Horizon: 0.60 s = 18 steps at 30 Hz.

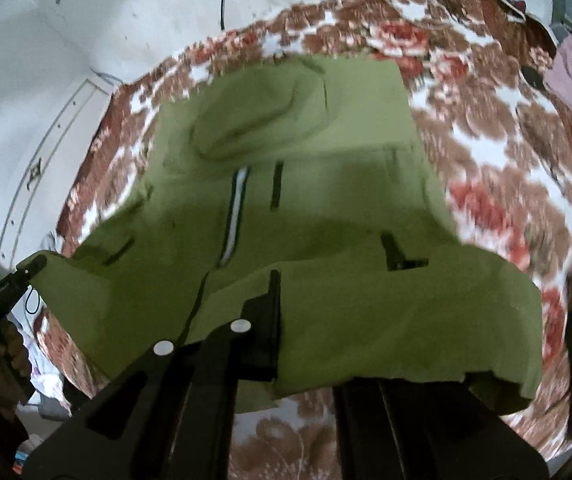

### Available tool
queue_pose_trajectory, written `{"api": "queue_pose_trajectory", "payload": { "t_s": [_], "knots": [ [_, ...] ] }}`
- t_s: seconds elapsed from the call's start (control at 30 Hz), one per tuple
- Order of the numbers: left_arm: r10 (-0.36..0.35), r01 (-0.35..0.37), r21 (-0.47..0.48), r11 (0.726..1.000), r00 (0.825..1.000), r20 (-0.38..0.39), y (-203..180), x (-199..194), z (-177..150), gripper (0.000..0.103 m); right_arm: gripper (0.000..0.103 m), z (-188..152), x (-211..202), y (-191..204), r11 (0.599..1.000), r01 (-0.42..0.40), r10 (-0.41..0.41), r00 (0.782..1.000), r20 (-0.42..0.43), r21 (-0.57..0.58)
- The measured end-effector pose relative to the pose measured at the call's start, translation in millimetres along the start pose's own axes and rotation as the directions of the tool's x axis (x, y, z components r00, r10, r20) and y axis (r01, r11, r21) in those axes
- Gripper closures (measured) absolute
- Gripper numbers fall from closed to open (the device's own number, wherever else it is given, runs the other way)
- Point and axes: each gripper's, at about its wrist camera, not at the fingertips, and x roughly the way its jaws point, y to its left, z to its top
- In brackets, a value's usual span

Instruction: Fold large clothes

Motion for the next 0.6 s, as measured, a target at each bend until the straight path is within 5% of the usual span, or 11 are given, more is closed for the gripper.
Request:
{"api": "queue_pose_trajectory", "payload": {
  "t_s": [0.33, 0.6],
  "knots": [
    [-0.14, 0.137, 0.067, 0.988, 0.989, 0.043, -48.5, 86.5, 152.4, 0.1, 0.098, 156.8, 36.2, -12.3, 1.0, 0.025, -0.024, 0.999, 0.046, -0.016],
    [-0.134, 0.139, 0.045, 0.989, 0.987, -0.09, -42.0, 235.4, 275.1, 0.1, 0.098, 283.1, 167.3, -59.3, 0.994, 0.103, -0.099, 0.991, -0.089, 0.033]
  ]
}}
